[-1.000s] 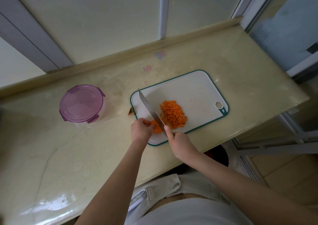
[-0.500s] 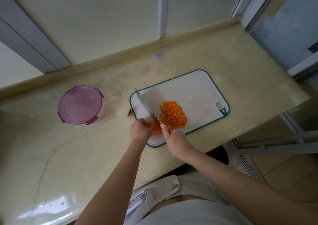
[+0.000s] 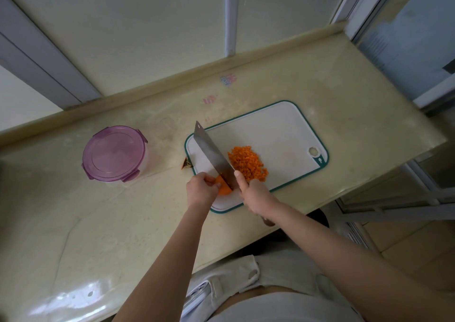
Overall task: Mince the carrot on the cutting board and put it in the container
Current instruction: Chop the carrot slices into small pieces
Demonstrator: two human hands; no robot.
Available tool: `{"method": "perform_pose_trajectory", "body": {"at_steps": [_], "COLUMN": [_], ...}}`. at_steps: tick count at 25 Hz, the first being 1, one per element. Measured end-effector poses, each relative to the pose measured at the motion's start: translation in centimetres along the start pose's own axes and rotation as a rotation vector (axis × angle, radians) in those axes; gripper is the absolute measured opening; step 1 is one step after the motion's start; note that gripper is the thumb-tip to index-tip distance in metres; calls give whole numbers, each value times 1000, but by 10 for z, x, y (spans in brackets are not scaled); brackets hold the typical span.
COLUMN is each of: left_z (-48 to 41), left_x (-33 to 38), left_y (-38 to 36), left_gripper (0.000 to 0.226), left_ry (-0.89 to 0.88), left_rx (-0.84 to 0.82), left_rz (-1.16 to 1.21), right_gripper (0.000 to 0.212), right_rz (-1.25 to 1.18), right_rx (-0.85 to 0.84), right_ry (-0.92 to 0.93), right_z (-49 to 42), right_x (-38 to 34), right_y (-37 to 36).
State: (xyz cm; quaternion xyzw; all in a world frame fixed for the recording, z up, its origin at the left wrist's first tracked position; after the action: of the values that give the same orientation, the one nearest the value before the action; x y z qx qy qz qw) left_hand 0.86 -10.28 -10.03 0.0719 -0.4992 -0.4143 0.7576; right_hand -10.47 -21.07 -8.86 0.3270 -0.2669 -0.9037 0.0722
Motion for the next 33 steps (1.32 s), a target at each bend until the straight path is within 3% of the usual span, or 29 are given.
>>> {"method": "perform_pose_trajectory", "body": {"at_steps": [3, 8, 15, 25, 33], "left_z": [2, 1, 2, 1, -3], "left_x": [1, -2, -1, -4, -6], "left_y": [-1, -3, -3, -3, -3], "left_gripper": [10, 10, 8, 9, 6], "left_ry": [1, 10, 17, 33, 46], "left_rx": [8, 16, 10, 12, -5], "left_rz": [5, 33, 23, 62, 63], "right_gripper": [61, 61, 58, 62, 54], "right_rz": [-58, 24, -104, 47, 27], "right_rx": [-85, 5, -48, 34, 27], "right_ry": [22, 114, 55, 82, 53], "right_z": [-2, 10, 28, 33, 29], "right_x": [-4, -10, -5, -5, -4], "right_y": [9, 21, 13, -1, 0]}}
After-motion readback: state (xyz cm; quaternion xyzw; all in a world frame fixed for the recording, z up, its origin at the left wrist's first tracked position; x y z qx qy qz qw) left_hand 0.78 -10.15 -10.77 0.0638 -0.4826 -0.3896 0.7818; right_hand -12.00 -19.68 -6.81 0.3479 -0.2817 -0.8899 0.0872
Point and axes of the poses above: each hand's wrist, its own z-axis away from the middle knuckle, its own y-axis out of the back of the hand, x = y × z, the point moved 8 cm from there along -z, towards the middle knuckle, and after that the axes turned 8 degrees about z, right-handed, at the moved point
